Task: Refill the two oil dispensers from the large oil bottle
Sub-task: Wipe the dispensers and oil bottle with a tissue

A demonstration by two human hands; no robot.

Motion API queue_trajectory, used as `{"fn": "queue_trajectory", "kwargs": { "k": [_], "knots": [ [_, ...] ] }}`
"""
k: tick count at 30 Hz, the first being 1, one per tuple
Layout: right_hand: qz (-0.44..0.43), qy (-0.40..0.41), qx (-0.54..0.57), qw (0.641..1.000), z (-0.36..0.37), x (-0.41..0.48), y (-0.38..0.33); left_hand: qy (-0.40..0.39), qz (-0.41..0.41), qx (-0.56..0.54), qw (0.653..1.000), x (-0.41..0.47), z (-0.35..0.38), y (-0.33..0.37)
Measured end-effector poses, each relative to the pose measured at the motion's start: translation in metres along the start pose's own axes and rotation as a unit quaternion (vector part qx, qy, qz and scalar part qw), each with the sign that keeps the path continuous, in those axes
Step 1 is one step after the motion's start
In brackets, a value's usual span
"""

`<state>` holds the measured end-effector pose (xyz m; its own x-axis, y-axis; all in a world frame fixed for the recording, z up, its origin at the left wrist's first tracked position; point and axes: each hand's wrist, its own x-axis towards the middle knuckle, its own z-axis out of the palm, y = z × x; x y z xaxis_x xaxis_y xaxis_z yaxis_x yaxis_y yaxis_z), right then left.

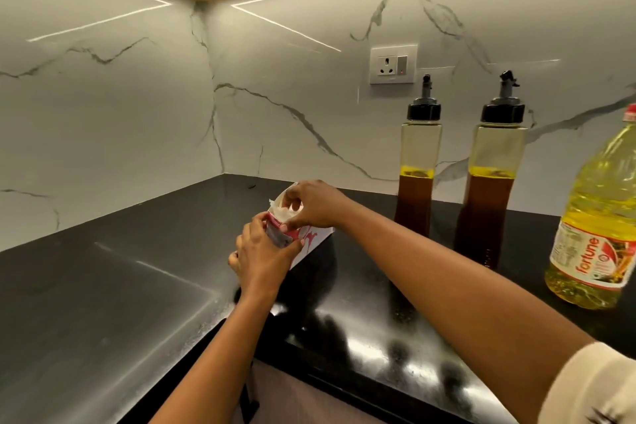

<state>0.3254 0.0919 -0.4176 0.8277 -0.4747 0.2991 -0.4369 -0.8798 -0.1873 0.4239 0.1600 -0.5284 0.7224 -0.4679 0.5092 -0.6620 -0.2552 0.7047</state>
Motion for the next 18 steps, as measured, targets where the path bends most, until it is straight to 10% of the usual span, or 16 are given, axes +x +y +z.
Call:
{"fn": "queue_trajectory", "kwargs": {
  "k": [18],
  "knots": [
    [0.106, 0.213, 0.304, 0.922, -0.087, -0.01, 0.015, -0.067, -0.065, 0.039, 0.995, 0.018, -0.014, -0.007]
  ]
}}
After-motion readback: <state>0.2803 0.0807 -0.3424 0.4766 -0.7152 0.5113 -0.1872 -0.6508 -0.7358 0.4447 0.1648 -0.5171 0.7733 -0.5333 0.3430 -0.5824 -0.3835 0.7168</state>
